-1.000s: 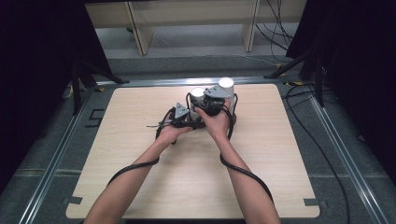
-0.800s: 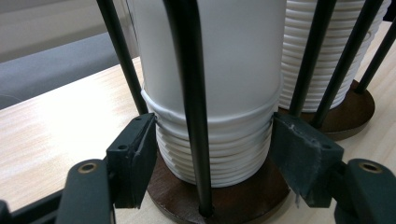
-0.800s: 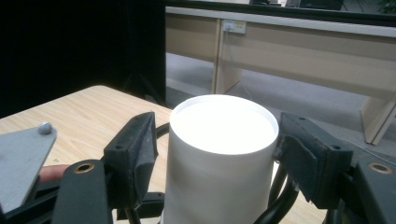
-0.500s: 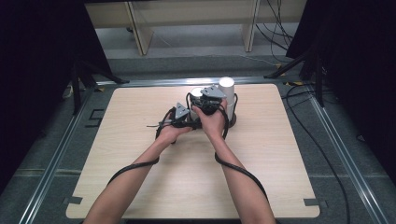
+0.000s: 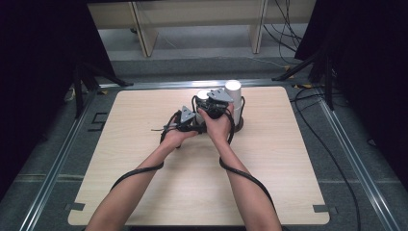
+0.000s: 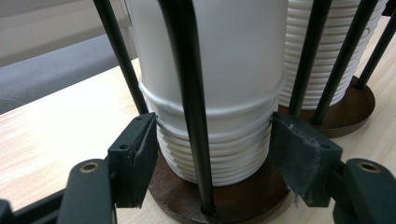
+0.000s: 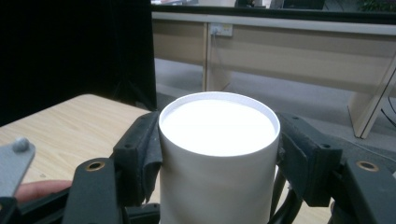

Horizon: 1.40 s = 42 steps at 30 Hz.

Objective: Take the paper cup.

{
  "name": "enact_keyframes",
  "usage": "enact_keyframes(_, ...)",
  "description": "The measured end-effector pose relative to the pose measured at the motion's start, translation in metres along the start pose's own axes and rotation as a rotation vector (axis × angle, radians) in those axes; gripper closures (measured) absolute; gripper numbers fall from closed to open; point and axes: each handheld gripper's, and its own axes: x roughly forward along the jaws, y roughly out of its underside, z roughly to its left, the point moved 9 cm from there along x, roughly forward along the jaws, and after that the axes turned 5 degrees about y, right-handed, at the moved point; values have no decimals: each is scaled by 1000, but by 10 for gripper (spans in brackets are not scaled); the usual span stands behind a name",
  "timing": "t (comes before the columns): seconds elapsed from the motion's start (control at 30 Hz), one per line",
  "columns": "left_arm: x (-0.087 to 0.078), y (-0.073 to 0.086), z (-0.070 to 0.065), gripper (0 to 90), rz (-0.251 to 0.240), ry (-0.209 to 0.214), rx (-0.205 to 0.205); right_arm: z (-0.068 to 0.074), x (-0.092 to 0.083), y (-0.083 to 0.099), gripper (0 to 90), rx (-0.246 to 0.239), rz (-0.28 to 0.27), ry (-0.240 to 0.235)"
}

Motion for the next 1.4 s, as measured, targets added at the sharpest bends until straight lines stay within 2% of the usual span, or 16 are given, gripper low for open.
enact_keyframes(0.1, 0, 0, 0, 329, 1, 1, 4, -2, 1, -4, 352, -40, -29, -9)
enact_keyframes(0.17, 0, 0, 0, 328, 2, 1, 4, 0, -2, -3, 353, 8, -9, -5)
enact_keyframes(0.37, 0, 0, 0, 328, 5, 2, 3, 1, -7, -12, 355, 5, -39, -17)
enact_keyframes(0.4, 0, 0, 0, 328, 6, 1, 4, -1, -7, -14, 355, -26, -47, -14)
enact_keyframes(0.5, 0, 0, -1, 329, -1, -1, -6, 2, -11, -19, 356, 11, -60, -16)
enact_keyframes(0.63, 0, 0, 0, 329, 8, -6, -2, 1, -14, -30, 356, -13, -90, -26)
enact_keyframes(0.73, 0, 0, 0, 328, 10, -6, -3, 2, -18, -37, 356, 8, -103, -21)
enact_keyframes(0.83, 0, 0, -1, 325, 13, -6, -4, 3, -22, -45, 356, -1, -120, -32)
enact_keyframes(0.87, 0, 1, -2, 325, 14, -7, -11, 2, -23, -47, 356, -22, -133, -33)
enact_keyframes(0.97, 0, 2, -3, 313, 20, -7, -12, 3, -25, -53, 356, -21, -149, -34)
enact_keyframes(1.0, 2, 3, -2, 305, 12, -10, -7, 4, -27, -53, 356, 5, -139, -37)
enact_keyframes(1.17, -5, 4, -1, 266, 32, -10, 6, 2, -30, -59, 356, -25, -163, -39)
enact_keyframes(1.2, -6, 4, -1, 257, 35, -6, 5, 3, -32, -59, 356, -12, -152, -42)
enact_keyframes(1.23, -9, 4, -1, 248, 40, -6, 8, 1, -31, -62, 356, -25, -178, -31)
enact_keyframes(1.27, -11, 3, 0, 231, 40, -6, 16, 3, -34, -61, 356, 1, -163, -48)
enact_keyframes(1.4, -22, 0, -1, 182, 23, -11, -7, 1, -39, -65, 356, -12, -177, -50)
